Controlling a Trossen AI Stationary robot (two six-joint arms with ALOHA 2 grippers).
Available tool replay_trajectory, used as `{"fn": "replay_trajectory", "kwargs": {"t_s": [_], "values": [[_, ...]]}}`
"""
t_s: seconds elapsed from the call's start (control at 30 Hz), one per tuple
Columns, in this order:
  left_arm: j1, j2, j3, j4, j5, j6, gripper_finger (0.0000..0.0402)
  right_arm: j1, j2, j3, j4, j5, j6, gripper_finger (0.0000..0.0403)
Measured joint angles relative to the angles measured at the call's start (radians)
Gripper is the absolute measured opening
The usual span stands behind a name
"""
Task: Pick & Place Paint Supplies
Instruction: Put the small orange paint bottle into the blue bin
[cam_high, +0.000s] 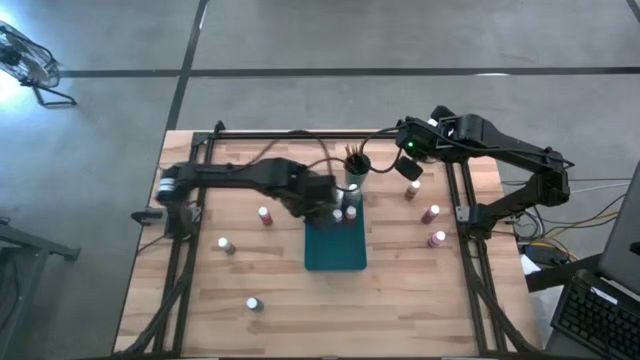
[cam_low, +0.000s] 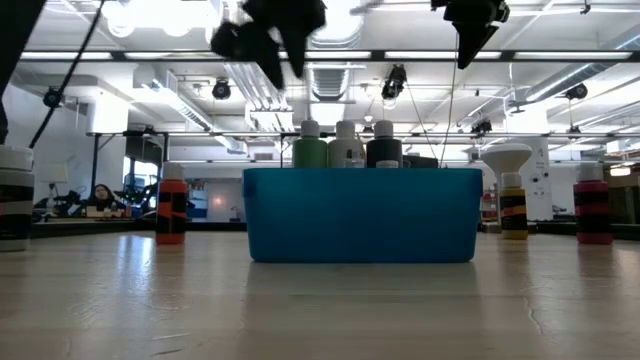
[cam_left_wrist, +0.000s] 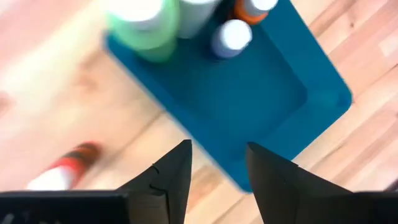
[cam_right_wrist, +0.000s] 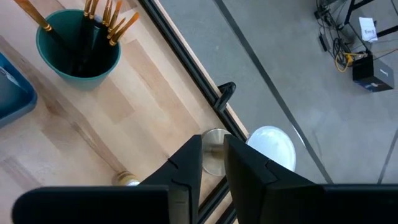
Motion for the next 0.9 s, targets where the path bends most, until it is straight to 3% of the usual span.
{"fn": "replay_trajectory", "kwargs": {"t_s": [0.23,0.43,0.73,0.9], "values": [[-0.07,-0.174,-0.008,-0.073,-0.21,0.066,0.0147,0.0,0.0,0.0,0.007,0.0,0.001,0.0053],[-0.096,-0.281,-0.008,-0.093,-0.311,0.174,0.0147,0.0,0.0,0.0,0.009,0.0,-0.002,0.0048],[-0.097,-0.328,-0.009,-0.116,-0.319,0.306,0.0147,0.0,0.0,0.0,0.011,0.0,-0.002,0.0068],[-0.097,-0.327,-0.009,-0.217,-0.319,0.331,0.0147,0.0,0.0,0.0,0.012,0.0,-0.002,0.0083]]}}
